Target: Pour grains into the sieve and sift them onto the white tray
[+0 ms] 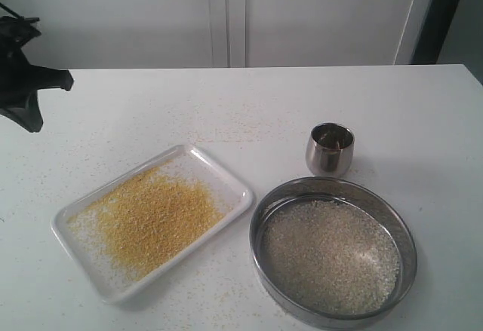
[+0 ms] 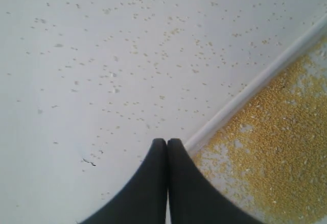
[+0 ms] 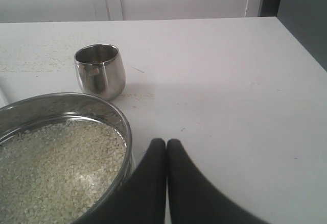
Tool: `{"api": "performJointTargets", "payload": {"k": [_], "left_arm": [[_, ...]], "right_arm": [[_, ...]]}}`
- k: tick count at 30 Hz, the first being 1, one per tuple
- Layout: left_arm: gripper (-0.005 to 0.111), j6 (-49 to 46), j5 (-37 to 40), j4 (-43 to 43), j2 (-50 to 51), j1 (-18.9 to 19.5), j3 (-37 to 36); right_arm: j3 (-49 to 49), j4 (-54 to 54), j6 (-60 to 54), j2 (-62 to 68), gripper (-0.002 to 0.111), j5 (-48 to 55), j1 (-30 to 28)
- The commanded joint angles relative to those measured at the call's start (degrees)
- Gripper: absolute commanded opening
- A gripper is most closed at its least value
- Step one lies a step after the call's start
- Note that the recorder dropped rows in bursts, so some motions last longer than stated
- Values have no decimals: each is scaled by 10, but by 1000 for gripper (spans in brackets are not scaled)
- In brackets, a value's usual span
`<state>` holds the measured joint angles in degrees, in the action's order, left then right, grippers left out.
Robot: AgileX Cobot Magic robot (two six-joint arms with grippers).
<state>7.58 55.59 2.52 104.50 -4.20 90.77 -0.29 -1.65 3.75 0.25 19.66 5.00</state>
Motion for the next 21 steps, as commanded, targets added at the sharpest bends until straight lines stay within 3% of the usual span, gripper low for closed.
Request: {"api": "performJointTargets", "payload": {"k": [1,8,13,21], "left_arm": [[0,-52,-36,41,-52,25,-51],[0,-169,-73,155,-123,78,-131],[0,-183,-97,155,-184,108,-189],[0,-204,-118,131,-289,110,-272]], "right_arm": [[3,-1,0,-3,0,-4,-3],[3,-1,0,-3,0,-4,-3],[3,-1,0,-3,0,-4,-3],[3,-1,0,-3,0,-4,-3]]}}
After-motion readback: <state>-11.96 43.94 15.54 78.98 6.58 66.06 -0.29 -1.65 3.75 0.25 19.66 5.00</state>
